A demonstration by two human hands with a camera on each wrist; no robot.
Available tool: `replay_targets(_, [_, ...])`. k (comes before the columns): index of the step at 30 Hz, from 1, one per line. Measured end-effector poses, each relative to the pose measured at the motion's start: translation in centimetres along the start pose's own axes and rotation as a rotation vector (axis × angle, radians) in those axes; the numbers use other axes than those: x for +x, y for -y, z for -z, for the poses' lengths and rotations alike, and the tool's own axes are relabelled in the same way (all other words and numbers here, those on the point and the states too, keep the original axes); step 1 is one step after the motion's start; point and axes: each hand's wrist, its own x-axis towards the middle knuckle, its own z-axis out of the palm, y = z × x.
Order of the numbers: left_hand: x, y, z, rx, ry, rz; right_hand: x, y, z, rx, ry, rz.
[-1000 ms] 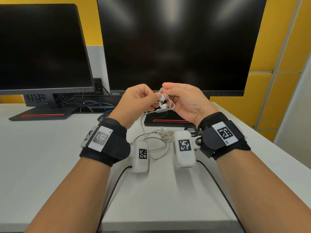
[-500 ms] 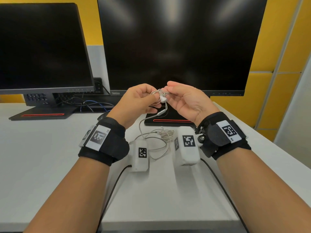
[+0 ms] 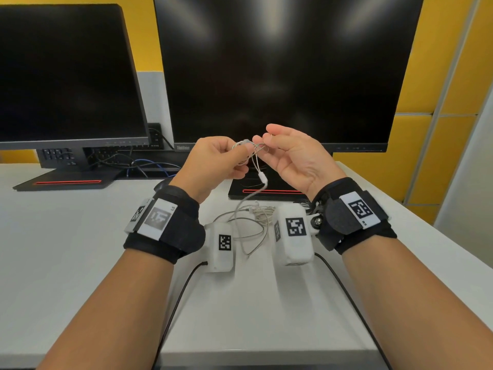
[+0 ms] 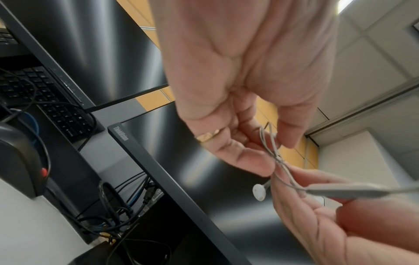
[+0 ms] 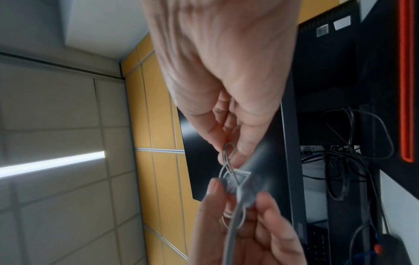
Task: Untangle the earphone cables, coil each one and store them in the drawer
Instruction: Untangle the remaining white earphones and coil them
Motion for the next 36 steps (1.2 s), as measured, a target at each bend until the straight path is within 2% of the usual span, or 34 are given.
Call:
replay_targets(7, [0.3,0.3,0.2,0.006,-0.142,0.086,-0.2,-0.2,0.0,-0.148,0.067,0.001])
replay_targets(12, [0.3,0.2,0.6,0.034,-0.072,0.077,0.2,-0.1,0.5,-0.178,0.005,0.038])
replay_targets(15, [0.4,0.1,0.4,0.006,-0.068,0.085,0.3,-0.1,0.7,-0.186,-0.006,0.054])
replay_targets(19, [0.2,0.2,0.3,0.035,-0.035,0.029,0.3,-0.4,0.6,-0.26,0.001,0.073])
replay_targets(22, [0.2,-0.1,0.3,0.003,-0.058,0.021,0.5,-0.3,0.6,-0.288,-0.018,0.082])
replay_targets(26, [0.1,-0.4,0.5,-0.039,-0.088,0.01,0.7,-0.7,0.5,-0.512,-0.049,0.167])
replay_targets(30, [-0.3,-0.7,0.6,-0.184,-0.038,0.004,0.5,-1.2,0.5,-0.769,-0.074,0.228])
replay_targets(36, [-0.3,-0.7,0.3,-0.226,0.022,-0.019,0.3,-1.1,0.5,-0.916,0.033,0.233])
